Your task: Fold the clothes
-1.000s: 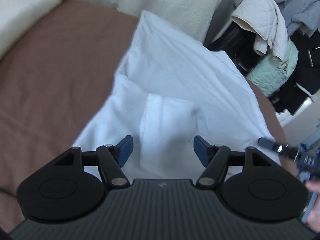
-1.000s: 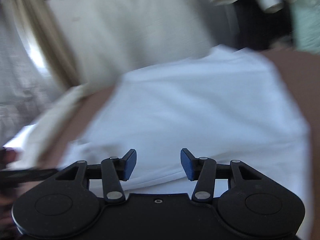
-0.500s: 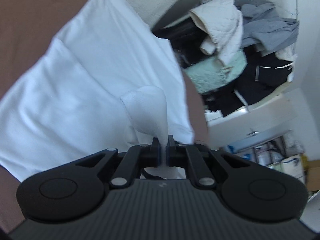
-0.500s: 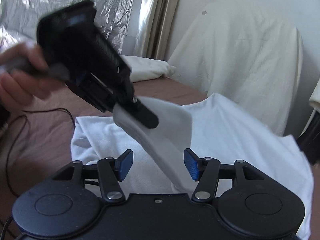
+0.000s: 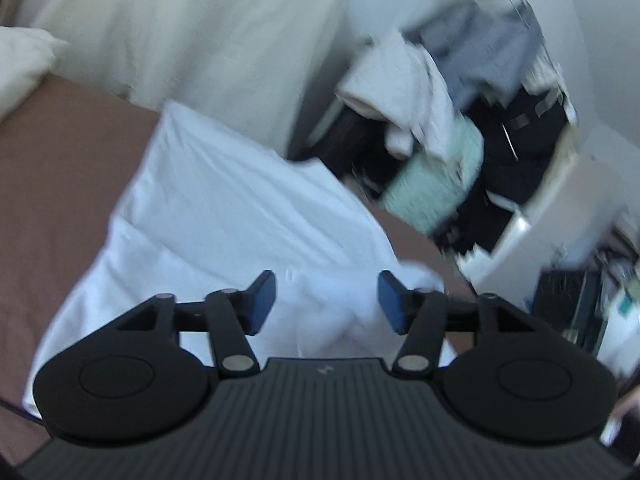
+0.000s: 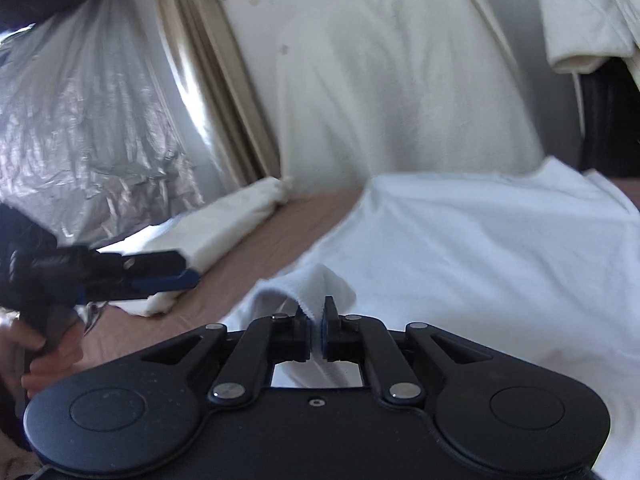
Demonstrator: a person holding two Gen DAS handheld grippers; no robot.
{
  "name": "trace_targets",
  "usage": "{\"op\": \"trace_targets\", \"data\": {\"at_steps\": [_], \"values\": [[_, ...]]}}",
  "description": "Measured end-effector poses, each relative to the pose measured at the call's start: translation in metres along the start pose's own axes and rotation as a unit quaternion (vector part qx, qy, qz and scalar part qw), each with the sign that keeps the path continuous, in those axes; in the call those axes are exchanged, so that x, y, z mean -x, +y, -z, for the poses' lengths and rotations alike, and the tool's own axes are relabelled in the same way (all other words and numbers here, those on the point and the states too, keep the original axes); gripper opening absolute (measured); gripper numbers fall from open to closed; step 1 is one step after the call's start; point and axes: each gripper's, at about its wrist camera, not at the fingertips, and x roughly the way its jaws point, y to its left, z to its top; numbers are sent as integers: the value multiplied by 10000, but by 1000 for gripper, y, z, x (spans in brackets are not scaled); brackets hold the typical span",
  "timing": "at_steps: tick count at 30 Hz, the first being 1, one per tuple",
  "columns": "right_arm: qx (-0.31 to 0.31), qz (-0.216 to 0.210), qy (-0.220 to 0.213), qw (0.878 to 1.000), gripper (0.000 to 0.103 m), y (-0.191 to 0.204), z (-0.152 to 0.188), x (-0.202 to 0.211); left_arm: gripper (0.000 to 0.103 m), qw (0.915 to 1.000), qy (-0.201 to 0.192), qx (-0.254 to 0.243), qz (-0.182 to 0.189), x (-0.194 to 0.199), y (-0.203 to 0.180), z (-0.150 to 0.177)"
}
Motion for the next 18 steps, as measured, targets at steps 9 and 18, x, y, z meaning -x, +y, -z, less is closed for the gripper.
{"op": "trace_targets", "data": {"at_steps": [9,18], "values": [[-301,-801,-16,9963,6,-10,-1,-1,79,9800,558,1518,1155,-38,55,20],[-1066,-1583,22,9816,7,-39,3,0,88,9764,616,1129,1734,-81,34,2]]}}
